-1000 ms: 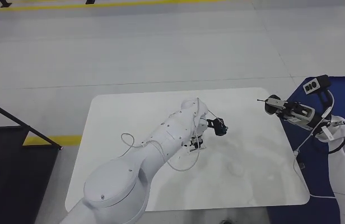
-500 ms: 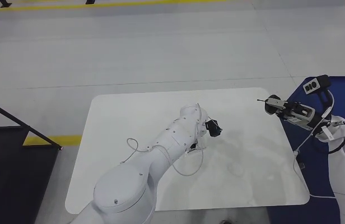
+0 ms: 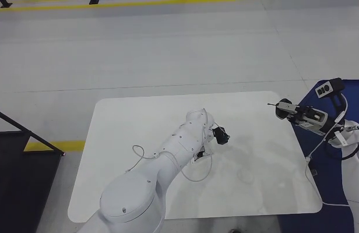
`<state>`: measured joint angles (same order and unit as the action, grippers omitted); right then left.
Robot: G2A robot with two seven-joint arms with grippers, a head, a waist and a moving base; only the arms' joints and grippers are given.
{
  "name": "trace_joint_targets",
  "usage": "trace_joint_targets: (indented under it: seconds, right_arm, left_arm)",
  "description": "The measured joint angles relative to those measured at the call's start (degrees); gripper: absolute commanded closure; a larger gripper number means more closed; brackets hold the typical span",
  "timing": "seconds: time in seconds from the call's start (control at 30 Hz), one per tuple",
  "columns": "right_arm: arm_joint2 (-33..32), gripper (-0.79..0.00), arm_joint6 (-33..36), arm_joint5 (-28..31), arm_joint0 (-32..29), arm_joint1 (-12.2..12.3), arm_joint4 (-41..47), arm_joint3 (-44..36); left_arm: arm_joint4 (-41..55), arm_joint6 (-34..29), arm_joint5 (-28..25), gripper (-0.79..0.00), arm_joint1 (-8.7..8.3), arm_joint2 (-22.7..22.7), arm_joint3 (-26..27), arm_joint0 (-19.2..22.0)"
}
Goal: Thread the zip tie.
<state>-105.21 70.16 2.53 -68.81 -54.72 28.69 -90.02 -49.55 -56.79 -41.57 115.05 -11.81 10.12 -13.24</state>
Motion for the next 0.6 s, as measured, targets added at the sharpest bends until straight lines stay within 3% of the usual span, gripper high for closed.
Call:
trace_joint_targets:
  seconds: [0.43,0.6]
  right_arm:
    - [0.0,0.0,0.0,0.0,0.0,0.0,0.0,0.0]
    - [0.0,0.0,0.0,0.0,0.0,0.0,0.0,0.0]
  left_arm:
    - [-5.2,3.6,5.9,-0.219,0.02,0.8,0.4,-1.3]
    - [-4.6,2.5,4.5,-0.074,0.05,0.1,0.5,-1.6]
